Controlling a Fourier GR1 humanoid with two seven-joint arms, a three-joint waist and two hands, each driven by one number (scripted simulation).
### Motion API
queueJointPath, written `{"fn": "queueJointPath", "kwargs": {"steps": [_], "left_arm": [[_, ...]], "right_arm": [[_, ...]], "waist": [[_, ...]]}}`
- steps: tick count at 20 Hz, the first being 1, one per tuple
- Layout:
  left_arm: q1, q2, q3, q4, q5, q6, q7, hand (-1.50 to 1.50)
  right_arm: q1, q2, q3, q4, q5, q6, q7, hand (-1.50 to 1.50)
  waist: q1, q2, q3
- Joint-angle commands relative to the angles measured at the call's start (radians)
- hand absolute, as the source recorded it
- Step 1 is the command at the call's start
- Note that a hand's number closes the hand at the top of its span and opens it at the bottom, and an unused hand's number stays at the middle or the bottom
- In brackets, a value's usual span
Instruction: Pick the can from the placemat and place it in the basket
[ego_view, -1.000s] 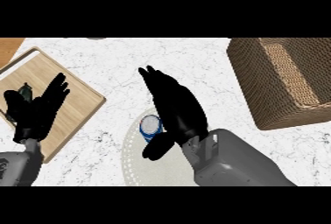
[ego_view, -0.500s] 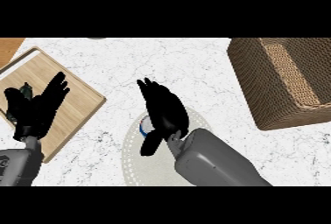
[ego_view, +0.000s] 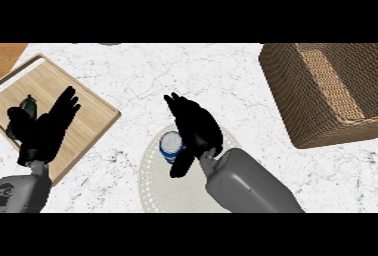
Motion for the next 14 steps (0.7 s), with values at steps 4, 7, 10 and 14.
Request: {"fn": "queueJointPath", "kwargs": {"steps": [4,7,10,14], "left_arm": [[0.017,-0.01,0.023,-0.017,-0.009,-0.038,0.006,0.0],[-0.111,-0.018,0.045,0.085,-0.022,-0.019,0.03,0.0],[-0.047,-0.005,0.042,-0.007,-0.036,-0.039,0.056,0.0],[-0.046,-0.058,0.025,-0.024,-0.047,-0.012,0.077,0.0]], "right_arm": [[0.022,0.002,-0.014,-0.057,-0.049,0.045,-0.019,-1.5],[0.081,0.002,-0.041,-0.101,0.004,0.088,-0.079,-1.5],[0.061,0.002,0.048,-0.036,-0.015,-0.003,-0.075,-1.5],[0.11,0.002,0.026,-0.082,0.056,0.053,-0.027,-1.5]], "waist": [[0.002,-0.001,0.0],[-0.007,0.0,0.0],[0.003,0.0,0.0],[-0.002,-0.001,0.0]]}}
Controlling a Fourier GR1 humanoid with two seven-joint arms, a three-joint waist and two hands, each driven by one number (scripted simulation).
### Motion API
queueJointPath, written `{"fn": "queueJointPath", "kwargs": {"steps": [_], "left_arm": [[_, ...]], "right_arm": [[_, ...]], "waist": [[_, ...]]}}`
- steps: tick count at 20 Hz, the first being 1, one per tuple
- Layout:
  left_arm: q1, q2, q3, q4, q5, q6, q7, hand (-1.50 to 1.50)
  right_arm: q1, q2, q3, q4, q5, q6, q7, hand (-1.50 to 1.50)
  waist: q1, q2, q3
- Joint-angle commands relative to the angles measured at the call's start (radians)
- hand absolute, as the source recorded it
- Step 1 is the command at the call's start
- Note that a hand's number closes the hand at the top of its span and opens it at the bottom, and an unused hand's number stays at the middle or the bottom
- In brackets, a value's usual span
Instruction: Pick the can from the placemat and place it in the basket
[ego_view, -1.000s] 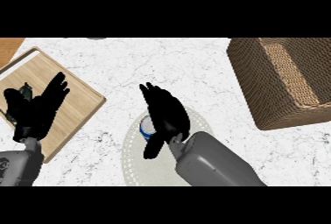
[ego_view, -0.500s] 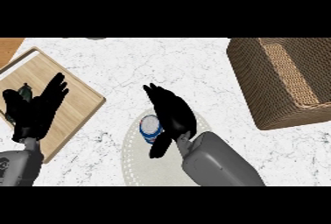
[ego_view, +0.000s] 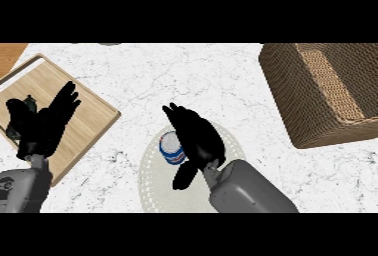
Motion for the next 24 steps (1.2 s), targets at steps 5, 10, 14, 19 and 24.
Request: {"fn": "queueJointPath", "kwargs": {"steps": [5,10,14,19,24], "left_arm": [[0.068,-0.008,0.006,-0.097,-0.011,-0.021,0.033,0.0],[0.061,-0.024,0.008,-0.134,-0.012,-0.017,0.05,0.0],[0.011,0.016,0.067,0.006,0.005,-0.074,0.002,0.0],[0.031,-0.044,0.024,-0.038,-0.038,-0.028,-0.007,0.0],[-0.007,0.016,0.067,0.031,-0.002,-0.101,-0.024,0.0]], "right_arm": [[-0.076,0.0,0.05,0.075,-0.005,-0.027,0.095,-1.5],[-0.05,0.0,0.143,0.181,0.026,-0.124,0.0,1.5],[-0.073,0.0,0.104,0.162,0.058,-0.029,-0.01,1.5],[-0.161,0.0,0.14,0.281,-0.021,-0.067,-0.047,1.5],[-0.24,0.0,0.078,0.379,-0.052,-0.16,0.073,1.5]], "waist": [[0.008,-0.001,0.0],[0.013,0.0,0.0],[0.003,0.001,0.0],[0.009,0.001,0.0],[0.031,0.01,-0.001]]}}
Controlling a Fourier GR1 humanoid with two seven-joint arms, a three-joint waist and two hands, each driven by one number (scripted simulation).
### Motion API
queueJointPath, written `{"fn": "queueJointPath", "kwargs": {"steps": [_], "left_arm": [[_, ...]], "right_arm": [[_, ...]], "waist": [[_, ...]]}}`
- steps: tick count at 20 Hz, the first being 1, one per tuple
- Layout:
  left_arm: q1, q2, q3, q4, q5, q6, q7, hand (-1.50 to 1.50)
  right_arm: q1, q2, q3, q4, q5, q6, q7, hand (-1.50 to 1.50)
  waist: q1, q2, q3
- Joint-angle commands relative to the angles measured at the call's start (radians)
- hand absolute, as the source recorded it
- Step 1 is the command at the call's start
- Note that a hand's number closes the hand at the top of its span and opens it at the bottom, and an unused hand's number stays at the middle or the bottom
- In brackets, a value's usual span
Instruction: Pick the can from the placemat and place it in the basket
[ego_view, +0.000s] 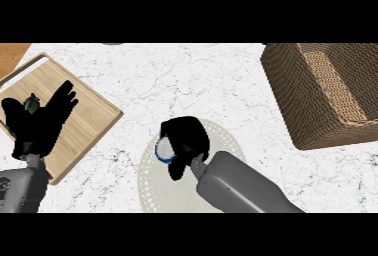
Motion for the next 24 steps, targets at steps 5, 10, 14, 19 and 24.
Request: {"fn": "queueJointPath", "kwargs": {"steps": [5,10,14,19,24], "left_arm": [[0.004,-0.015,-0.01,-0.01,-0.005,0.008,-0.009,0.0],[-0.029,-0.027,-0.042,-0.029,-0.01,-0.007,-0.008,0.0],[-0.06,-0.04,-0.055,-0.01,-0.025,0.006,-0.007,0.0],[-0.065,-0.045,-0.067,0.008,-0.027,-0.007,-0.013,0.0],[-0.076,-0.054,-0.077,0.001,-0.03,-0.004,-0.005,0.0]], "right_arm": [[-0.135,-0.054,-0.359,0.257,0.034,-0.263,0.373,1.5],[-0.288,-0.039,-0.488,0.392,0.086,-0.438,0.551,1.5],[-0.41,-0.064,-0.546,0.414,0.178,-0.628,0.511,1.5],[-0.555,-0.111,-0.567,0.527,0.33,-0.749,0.514,1.5],[-0.659,-0.15,-0.614,0.667,0.438,-0.804,0.591,1.5]], "waist": [[0.003,0.035,-0.004],[0.076,0.046,-0.003],[0.084,0.051,-0.004],[0.119,0.054,-0.009],[0.127,0.05,-0.009]]}}
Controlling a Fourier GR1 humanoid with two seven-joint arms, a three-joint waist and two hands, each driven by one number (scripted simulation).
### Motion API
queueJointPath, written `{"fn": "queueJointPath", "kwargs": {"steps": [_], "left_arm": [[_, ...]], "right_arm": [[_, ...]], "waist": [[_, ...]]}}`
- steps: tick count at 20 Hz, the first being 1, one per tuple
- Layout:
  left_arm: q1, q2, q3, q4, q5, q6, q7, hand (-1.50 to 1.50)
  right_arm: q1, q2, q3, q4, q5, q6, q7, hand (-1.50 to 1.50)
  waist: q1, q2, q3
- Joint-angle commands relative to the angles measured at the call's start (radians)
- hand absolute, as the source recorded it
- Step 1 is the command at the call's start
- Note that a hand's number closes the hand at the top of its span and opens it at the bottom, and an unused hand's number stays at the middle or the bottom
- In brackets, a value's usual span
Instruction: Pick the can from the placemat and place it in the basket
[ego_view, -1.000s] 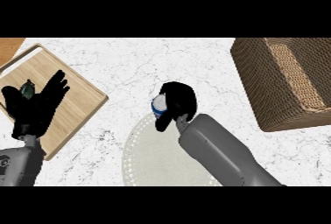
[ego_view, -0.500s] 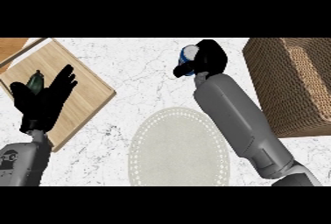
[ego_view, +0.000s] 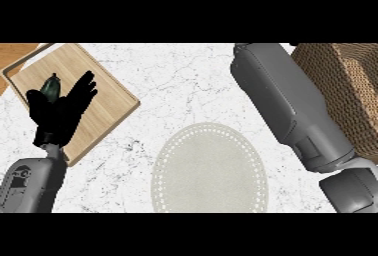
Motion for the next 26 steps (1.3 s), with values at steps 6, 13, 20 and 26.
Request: {"fn": "queueJointPath", "kwargs": {"steps": [6,13,20,26], "left_arm": [[-0.046,0.015,0.004,0.022,-0.008,0.001,0.026,0.0],[-0.026,-0.03,-0.024,0.024,-0.015,0.011,0.006,0.0],[-0.055,0.011,0.006,0.035,-0.005,-0.006,0.01,0.0],[-0.021,-0.007,0.006,0.029,-0.013,0.018,-0.001,0.0]], "right_arm": [[-0.242,-0.061,-0.06,0.237,0.181,-0.07,0.291,1.5],[-0.357,-0.142,-0.072,0.369,0.267,-0.05,0.351,1.5],[-0.401,-0.217,-0.057,0.481,0.335,-0.035,0.398,1.5],[-0.417,-0.282,-0.032,0.562,0.372,0.024,0.439,1.5]], "waist": [[0.0,-0.004,-0.001],[0.001,-0.001,-0.001],[-0.007,0.004,0.0],[-0.014,-0.004,0.001]]}}
